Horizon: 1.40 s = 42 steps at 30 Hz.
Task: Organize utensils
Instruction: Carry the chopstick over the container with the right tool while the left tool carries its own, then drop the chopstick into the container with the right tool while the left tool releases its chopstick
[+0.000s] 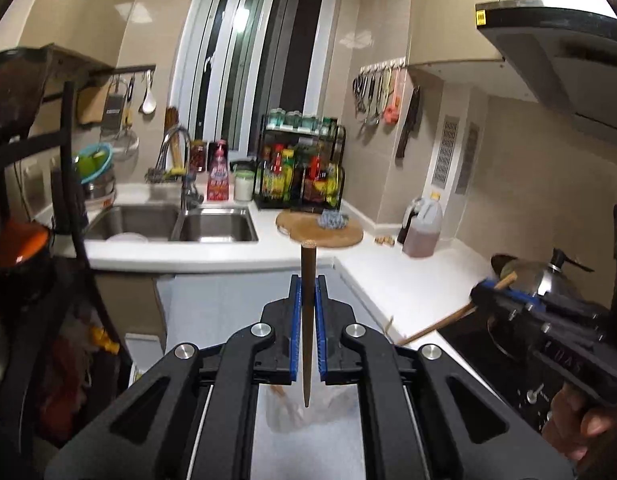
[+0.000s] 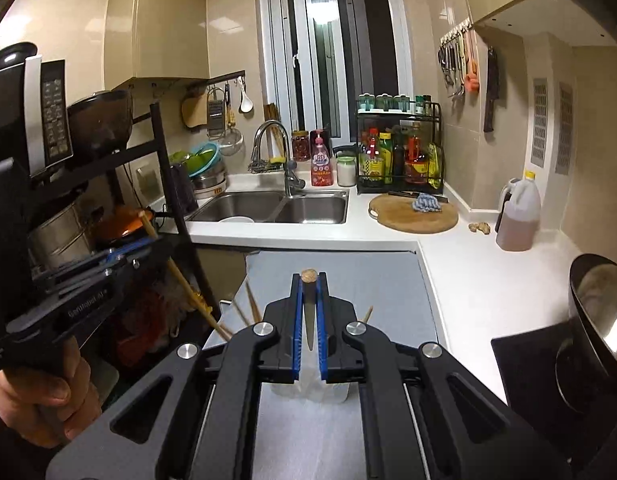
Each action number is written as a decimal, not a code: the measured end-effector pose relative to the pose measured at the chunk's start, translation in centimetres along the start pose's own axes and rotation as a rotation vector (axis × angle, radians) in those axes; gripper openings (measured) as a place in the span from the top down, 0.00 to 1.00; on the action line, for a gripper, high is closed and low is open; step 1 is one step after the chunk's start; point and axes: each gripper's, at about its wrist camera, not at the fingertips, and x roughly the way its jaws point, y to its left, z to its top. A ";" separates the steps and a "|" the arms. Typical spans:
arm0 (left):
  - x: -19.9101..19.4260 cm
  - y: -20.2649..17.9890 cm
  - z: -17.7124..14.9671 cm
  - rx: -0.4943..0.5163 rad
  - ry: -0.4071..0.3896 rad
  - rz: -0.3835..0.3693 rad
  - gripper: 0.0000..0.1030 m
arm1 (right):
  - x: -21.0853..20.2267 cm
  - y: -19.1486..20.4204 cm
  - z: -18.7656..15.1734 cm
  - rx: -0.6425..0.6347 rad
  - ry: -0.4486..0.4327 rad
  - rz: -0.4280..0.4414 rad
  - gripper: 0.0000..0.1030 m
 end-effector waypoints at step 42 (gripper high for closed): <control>-4.0 -0.1 -12.7 -0.006 -0.064 0.142 0.07 | -3.6 -3.9 -14.0 0.062 -0.150 -0.159 0.42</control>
